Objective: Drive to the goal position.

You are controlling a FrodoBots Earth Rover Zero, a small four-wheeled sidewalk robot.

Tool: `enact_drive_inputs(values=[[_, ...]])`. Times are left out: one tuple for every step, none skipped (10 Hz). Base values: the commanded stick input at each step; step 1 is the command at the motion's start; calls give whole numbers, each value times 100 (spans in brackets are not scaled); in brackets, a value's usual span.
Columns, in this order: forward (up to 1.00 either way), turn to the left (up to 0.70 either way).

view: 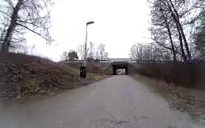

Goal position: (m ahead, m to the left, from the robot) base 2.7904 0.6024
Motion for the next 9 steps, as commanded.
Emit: enact_drive_inputs(values=[[70, 0], [70, 0], [70, 0], [70, 0], [70, 0], [70, 0], [70, 0], [70, 0], [70, 0]])
